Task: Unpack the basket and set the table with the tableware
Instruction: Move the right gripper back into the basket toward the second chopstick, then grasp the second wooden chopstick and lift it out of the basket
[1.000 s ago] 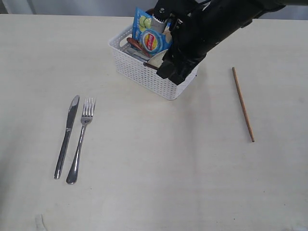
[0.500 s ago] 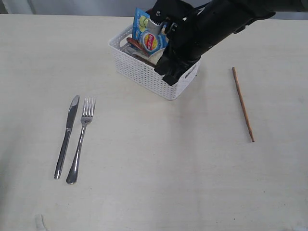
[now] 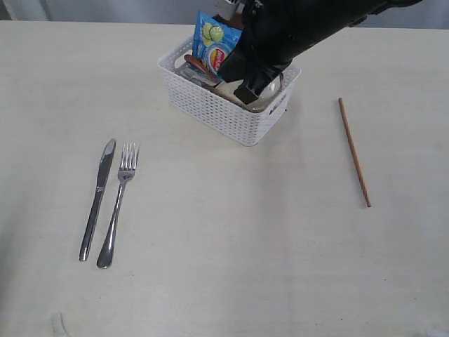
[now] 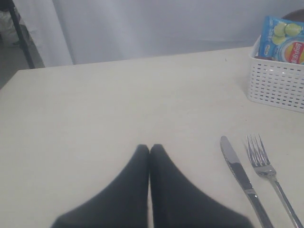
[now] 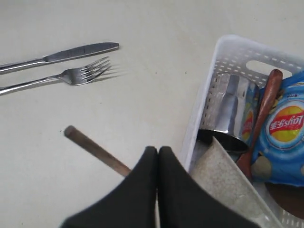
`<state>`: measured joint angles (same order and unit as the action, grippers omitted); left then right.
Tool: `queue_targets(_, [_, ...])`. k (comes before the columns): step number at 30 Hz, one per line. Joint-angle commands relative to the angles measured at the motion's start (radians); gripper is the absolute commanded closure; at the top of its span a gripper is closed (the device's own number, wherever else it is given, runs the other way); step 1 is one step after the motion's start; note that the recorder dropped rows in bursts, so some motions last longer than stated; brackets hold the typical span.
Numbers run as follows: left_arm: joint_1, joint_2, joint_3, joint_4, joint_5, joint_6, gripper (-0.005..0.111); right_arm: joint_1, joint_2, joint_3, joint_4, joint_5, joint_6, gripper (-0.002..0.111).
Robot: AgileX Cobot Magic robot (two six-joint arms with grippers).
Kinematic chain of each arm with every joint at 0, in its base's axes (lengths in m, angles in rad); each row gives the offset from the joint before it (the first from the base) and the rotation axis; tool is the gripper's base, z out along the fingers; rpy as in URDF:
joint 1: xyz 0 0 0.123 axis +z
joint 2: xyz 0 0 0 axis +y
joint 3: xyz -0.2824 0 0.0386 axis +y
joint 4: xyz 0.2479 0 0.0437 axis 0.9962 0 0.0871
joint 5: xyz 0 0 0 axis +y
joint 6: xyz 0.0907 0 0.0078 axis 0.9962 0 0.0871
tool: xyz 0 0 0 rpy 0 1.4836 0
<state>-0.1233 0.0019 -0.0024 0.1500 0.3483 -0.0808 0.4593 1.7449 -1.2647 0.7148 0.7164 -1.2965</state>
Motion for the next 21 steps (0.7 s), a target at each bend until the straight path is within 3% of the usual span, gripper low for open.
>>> queue_targets(1, [-0.005, -0.002, 0.002, 0.004, -0.001, -0.002, 0.107, -0.001, -0.007, -0.002, -0.05, 0.075, -0.01, 0.108])
queue_targets(4, [-0.005, -0.002, 0.002, 0.004, -0.001, -0.002, 0.107, -0.016, -0.007, -0.002, -0.123, 0.106, -0.001, 0.108])
queue_targets(10, [-0.005, -0.002, 0.002, -0.005, -0.001, -0.002, 0.107, -0.053, -0.003, -0.002, -0.087, 0.134, -0.001, 0.108])
queue_targets(13, [-0.005, -0.002, 0.002, -0.005, -0.001, -0.002, 0.107, -0.047, 0.012, -0.002, -0.08, 0.144, -0.001, 0.091])
queue_targets(17, [-0.005, -0.002, 0.002, -0.005, -0.001, -0.002, 0.107, -0.047, 0.043, -0.002, -0.061, 0.156, -0.001, 0.055])
queue_targets(19, [-0.005, -0.002, 0.002, -0.005, -0.001, -0.002, 0.107, -0.047, 0.056, -0.002, -0.033, 0.15, -0.018, 0.048])
queue_targets(21, [-0.005, -0.002, 0.002, -0.005, -0.001, -0.002, 0.107, -0.047, 0.074, -0.002, 0.027, 0.148, -0.056, 0.047])
